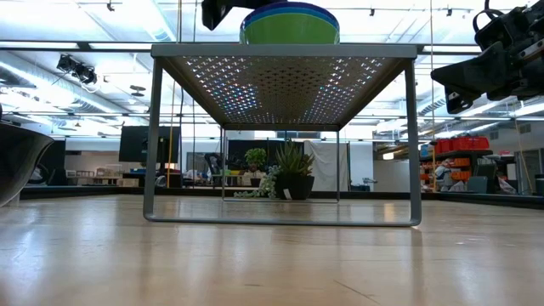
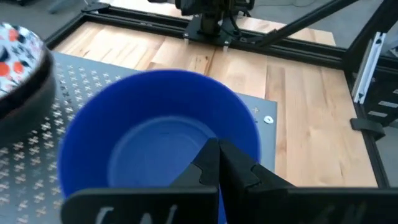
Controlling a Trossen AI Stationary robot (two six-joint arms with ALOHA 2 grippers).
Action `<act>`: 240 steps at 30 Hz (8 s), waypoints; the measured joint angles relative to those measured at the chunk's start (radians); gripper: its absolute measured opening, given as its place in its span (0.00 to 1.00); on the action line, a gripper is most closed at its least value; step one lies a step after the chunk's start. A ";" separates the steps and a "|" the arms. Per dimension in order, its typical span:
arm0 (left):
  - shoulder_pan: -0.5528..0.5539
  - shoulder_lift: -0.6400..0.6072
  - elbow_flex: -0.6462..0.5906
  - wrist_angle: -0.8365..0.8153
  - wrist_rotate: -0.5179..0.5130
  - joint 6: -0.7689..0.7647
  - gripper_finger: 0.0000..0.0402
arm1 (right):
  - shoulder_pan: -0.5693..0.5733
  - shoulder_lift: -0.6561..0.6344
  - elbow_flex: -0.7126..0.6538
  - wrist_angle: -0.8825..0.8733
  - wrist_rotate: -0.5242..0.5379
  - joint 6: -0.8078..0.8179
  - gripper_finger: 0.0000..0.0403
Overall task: Pick & Place Mini bowls
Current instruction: Stack the blue bowl on the light blue bowl on the shelf, then stack the white patterned bowl on the other white patterned bowls on the shelf
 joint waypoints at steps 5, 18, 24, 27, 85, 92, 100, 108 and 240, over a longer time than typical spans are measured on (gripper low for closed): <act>0.000 -0.015 -0.001 0.001 0.003 0.007 0.00 | 0.000 0.000 0.000 0.000 0.000 0.000 0.03; -0.001 -0.126 -0.001 -0.008 0.074 0.112 0.00 | 0.000 0.000 0.000 0.000 0.000 0.000 0.03; -0.008 -0.198 -0.001 -0.051 0.191 0.190 0.00 | 0.000 0.000 0.000 0.000 0.000 0.000 0.03; -0.008 -0.232 -0.001 -0.118 0.261 0.221 0.00 | 0.000 0.000 0.000 0.000 0.000 0.000 0.03; -0.351 -0.194 0.000 -0.814 0.428 -0.350 0.45 | 0.000 0.000 0.000 0.000 0.000 0.000 0.03; -0.351 -0.139 0.000 -0.810 0.425 -0.452 0.46 | 0.000 0.000 0.000 0.000 0.000 0.000 0.03; -0.351 -0.078 0.000 -0.808 0.422 -0.472 0.46 | 0.000 0.000 0.000 0.000 0.000 0.000 0.03; -0.346 -0.043 -0.001 -0.800 0.390 -0.446 0.45 | 0.000 0.000 0.000 0.000 0.000 0.000 0.03; -0.192 -0.280 -0.252 -0.422 0.635 -0.454 0.02 | 0.000 0.000 0.000 0.000 0.000 0.000 0.03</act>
